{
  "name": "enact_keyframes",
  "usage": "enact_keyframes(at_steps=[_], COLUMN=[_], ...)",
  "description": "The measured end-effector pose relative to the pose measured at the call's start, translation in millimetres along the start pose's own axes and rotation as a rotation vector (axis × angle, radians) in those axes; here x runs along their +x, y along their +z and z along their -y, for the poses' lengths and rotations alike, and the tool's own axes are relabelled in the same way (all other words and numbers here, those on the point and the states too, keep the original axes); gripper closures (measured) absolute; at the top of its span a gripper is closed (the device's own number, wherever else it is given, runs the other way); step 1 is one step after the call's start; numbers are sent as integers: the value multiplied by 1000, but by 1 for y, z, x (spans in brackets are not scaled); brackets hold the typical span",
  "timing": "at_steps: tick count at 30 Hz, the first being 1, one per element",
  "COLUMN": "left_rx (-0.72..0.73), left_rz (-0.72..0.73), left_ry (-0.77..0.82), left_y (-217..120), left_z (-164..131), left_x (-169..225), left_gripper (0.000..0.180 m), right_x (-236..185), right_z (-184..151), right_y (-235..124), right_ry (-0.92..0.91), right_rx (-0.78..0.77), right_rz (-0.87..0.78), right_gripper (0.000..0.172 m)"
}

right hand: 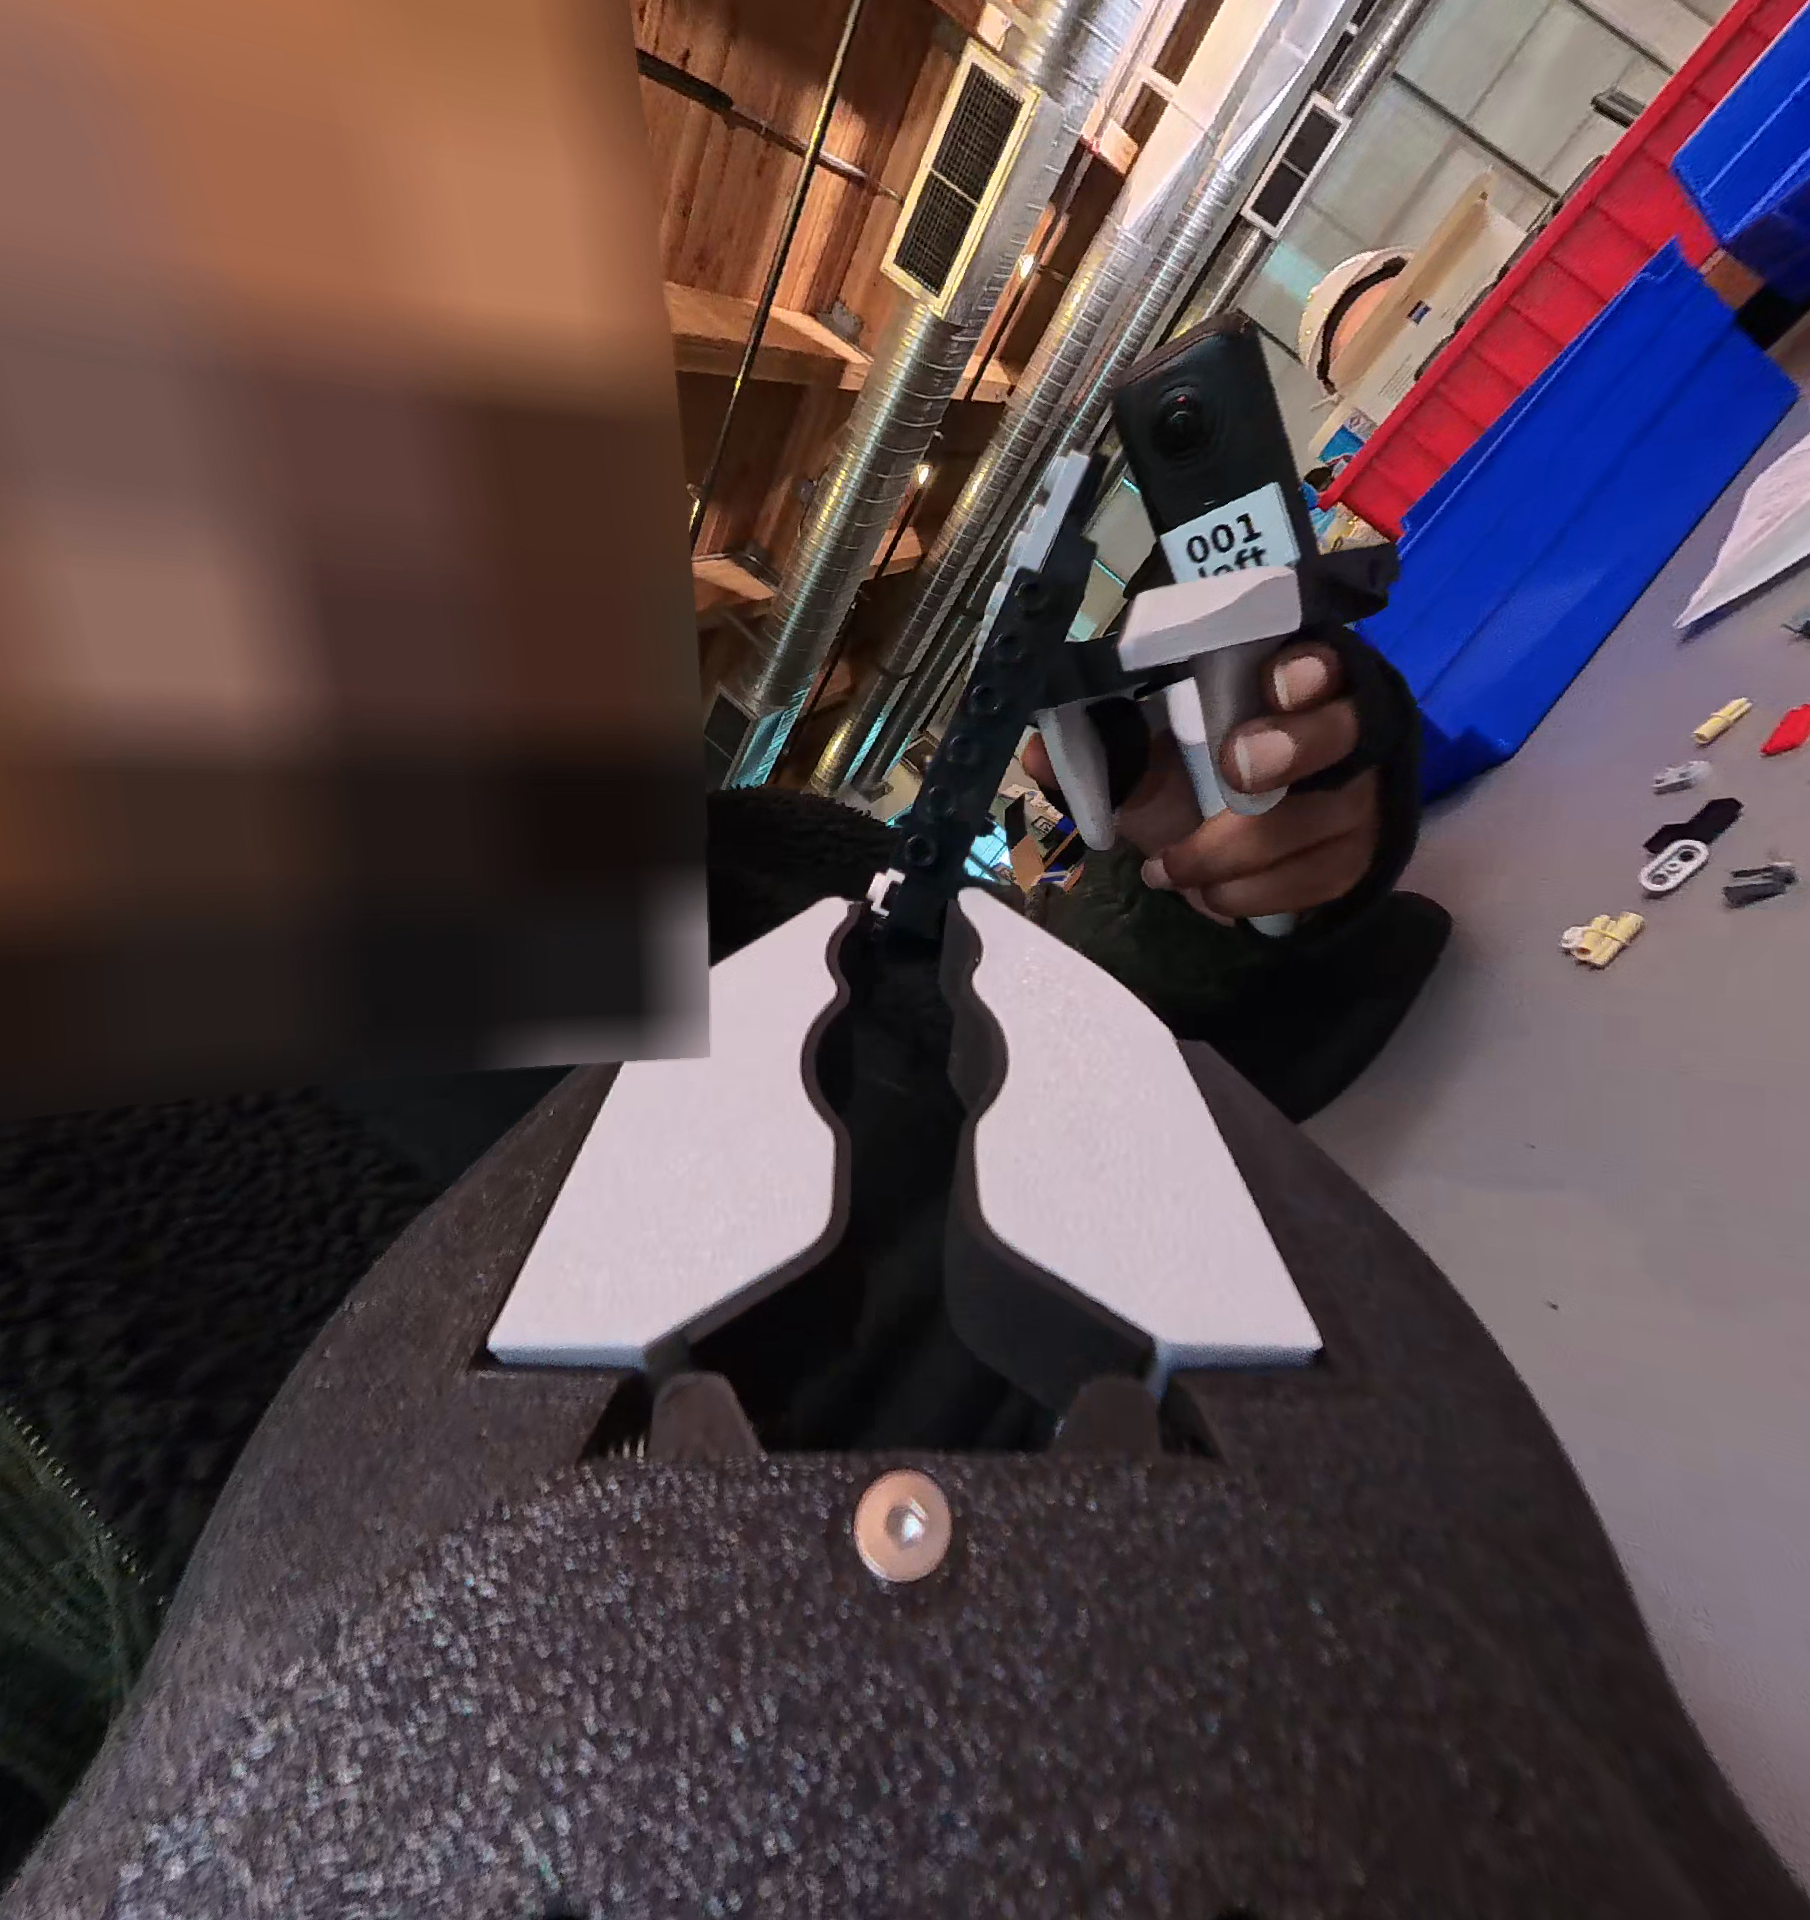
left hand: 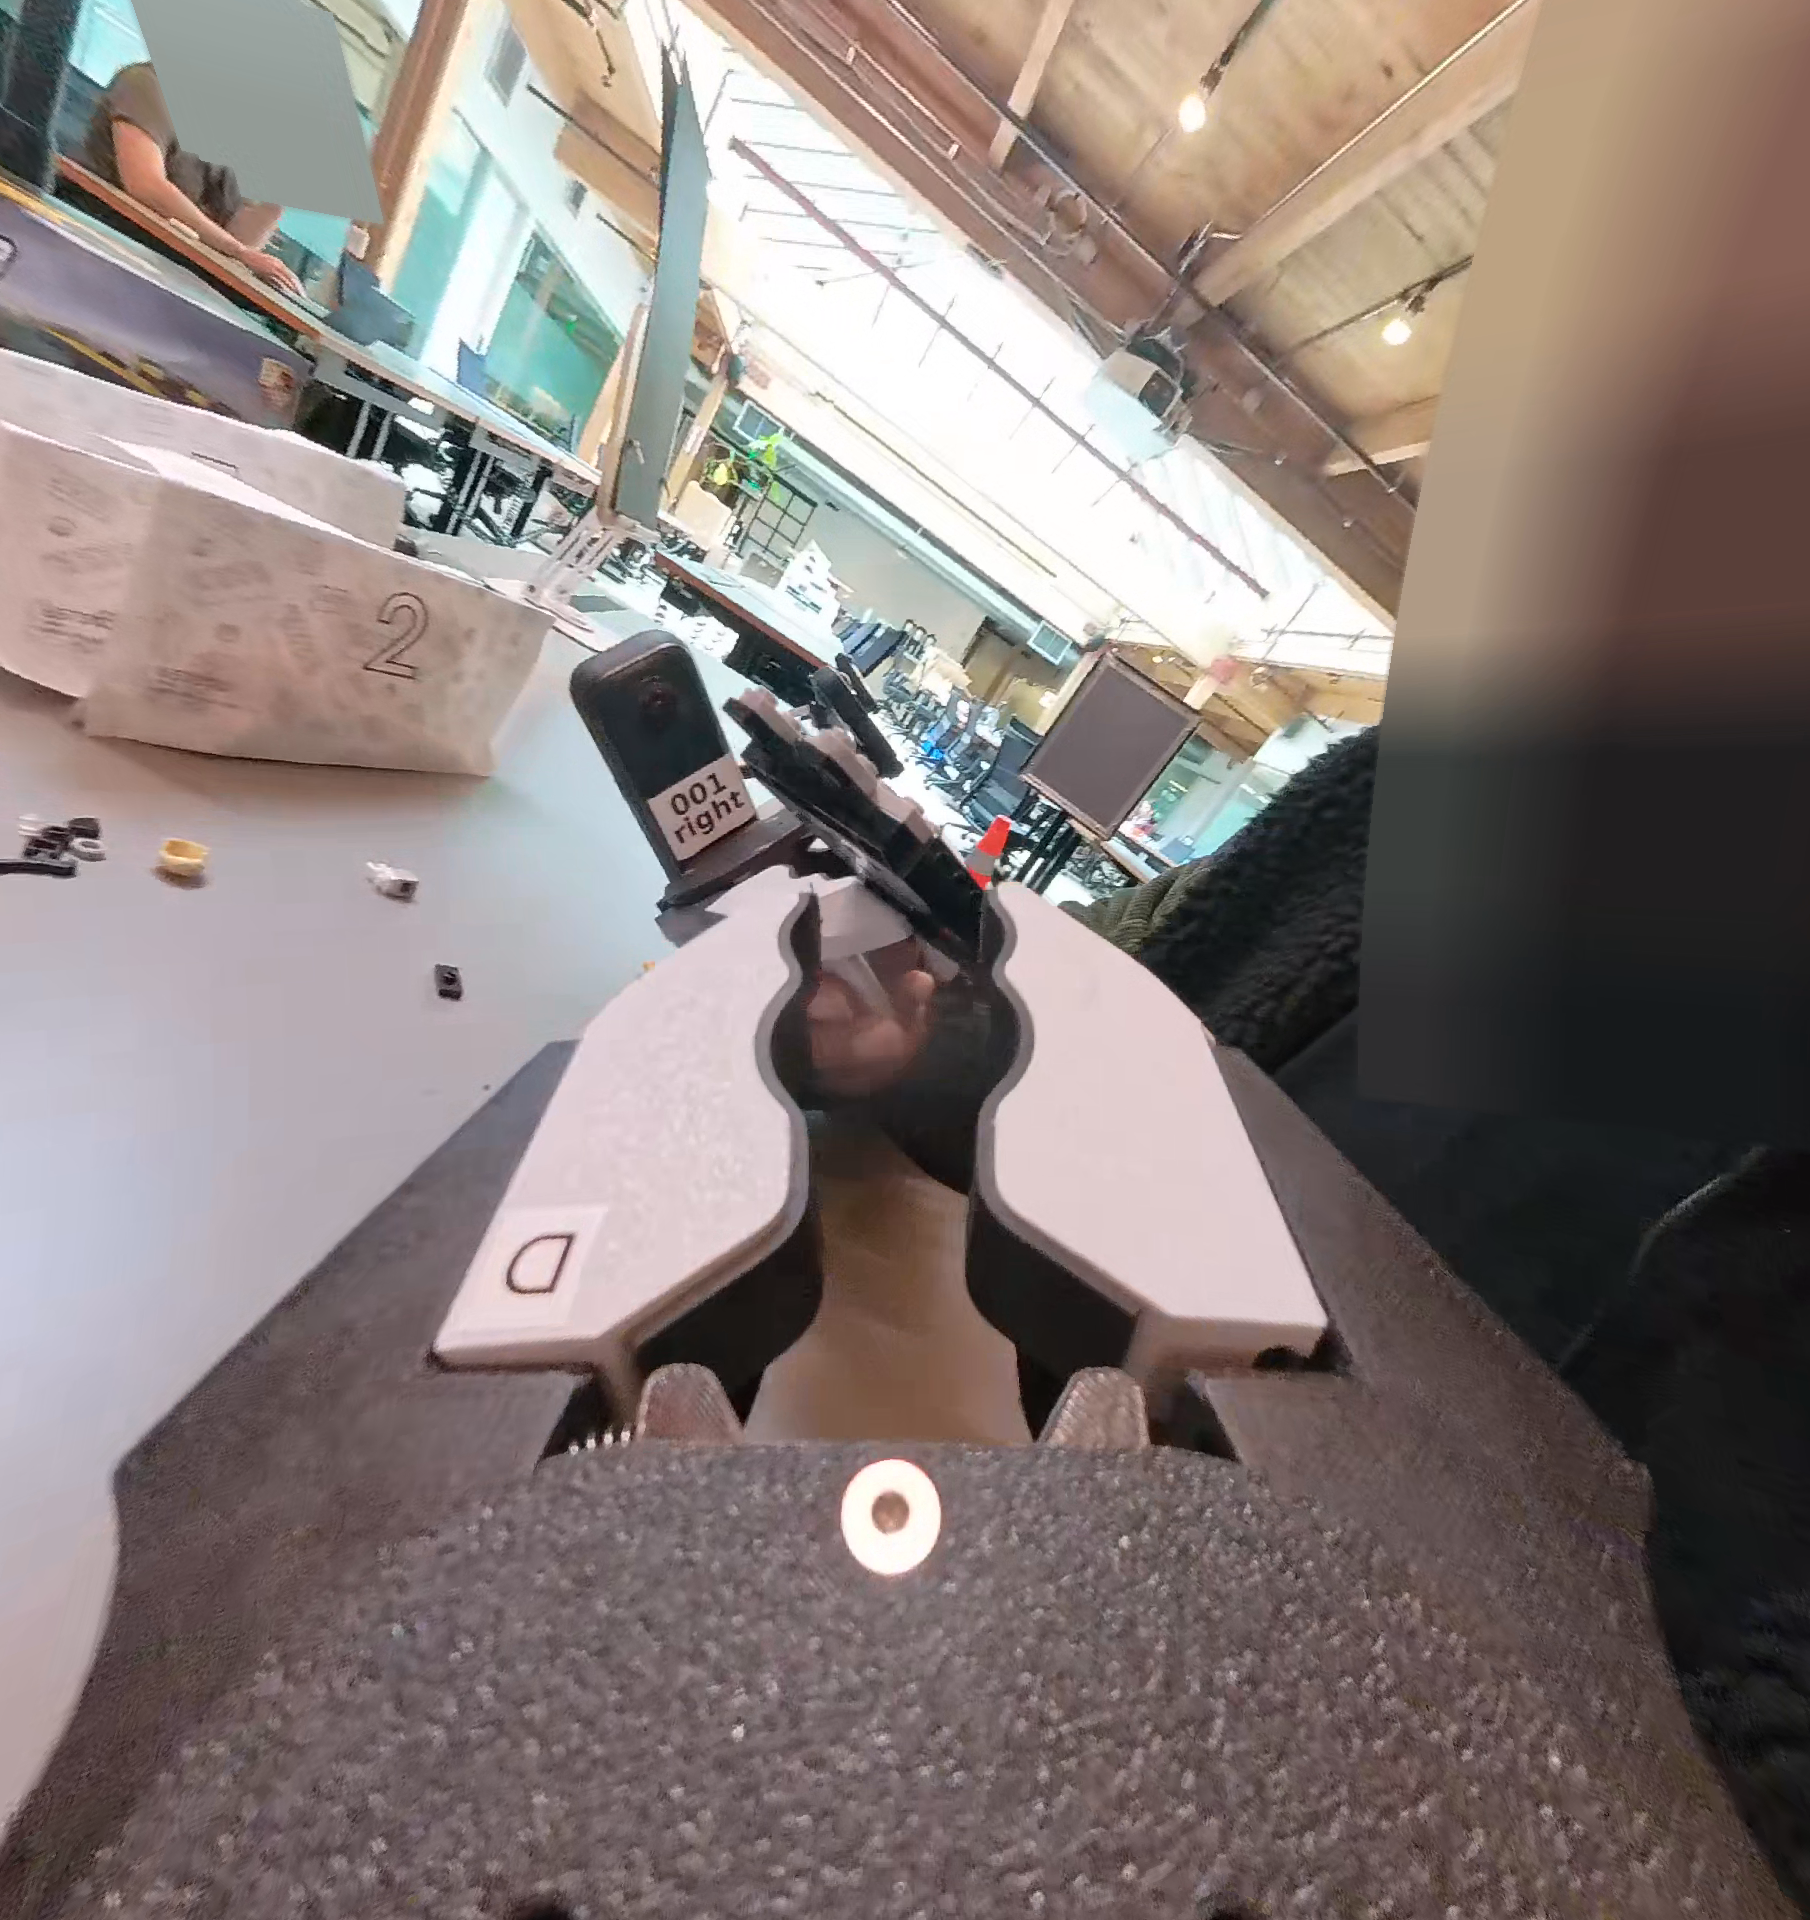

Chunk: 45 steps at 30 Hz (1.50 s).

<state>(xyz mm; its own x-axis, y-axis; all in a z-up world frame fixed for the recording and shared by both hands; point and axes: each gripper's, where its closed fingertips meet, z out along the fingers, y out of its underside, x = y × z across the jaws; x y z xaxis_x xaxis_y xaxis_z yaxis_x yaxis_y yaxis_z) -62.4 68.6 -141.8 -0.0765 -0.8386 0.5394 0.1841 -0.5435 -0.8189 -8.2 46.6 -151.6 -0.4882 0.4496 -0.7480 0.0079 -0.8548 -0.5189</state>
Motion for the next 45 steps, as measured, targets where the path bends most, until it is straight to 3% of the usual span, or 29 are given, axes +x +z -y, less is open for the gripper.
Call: enact_keyframes(at_steps=[7,15,28,31,34,38,45], left_rx=[-19,-203,-230,-208,-185,-163,-177], left_rz=[-74,-73,176,231,289,338,435], left_ry=[-59,-61,22,9,-27,-78,-89], left_y=[2,11,4,-1,-6,-8,-2], left_z=[-4,-34,-34,-30,-28,-30,-39], left_x=[8,10,-19,-29,-41,-53,-63], left_gripper=[159,161,167,167,167,167,167], right_x=[4,14,49,56,57,59,95], right_z=[-10,-33,-19,-6,9,8,6], right_y=[2,0,-17,-25,-30,-16,-14], right_ry=[-47,-226,-405,-479,-669,-911,-980], right_rx=[-77,-301,-295,-264,-250,-347,-495], right_rz=[-28,-137,-402,-508,-667,-833,-1111], right_gripper=[158,158,157,150,149,150,158])
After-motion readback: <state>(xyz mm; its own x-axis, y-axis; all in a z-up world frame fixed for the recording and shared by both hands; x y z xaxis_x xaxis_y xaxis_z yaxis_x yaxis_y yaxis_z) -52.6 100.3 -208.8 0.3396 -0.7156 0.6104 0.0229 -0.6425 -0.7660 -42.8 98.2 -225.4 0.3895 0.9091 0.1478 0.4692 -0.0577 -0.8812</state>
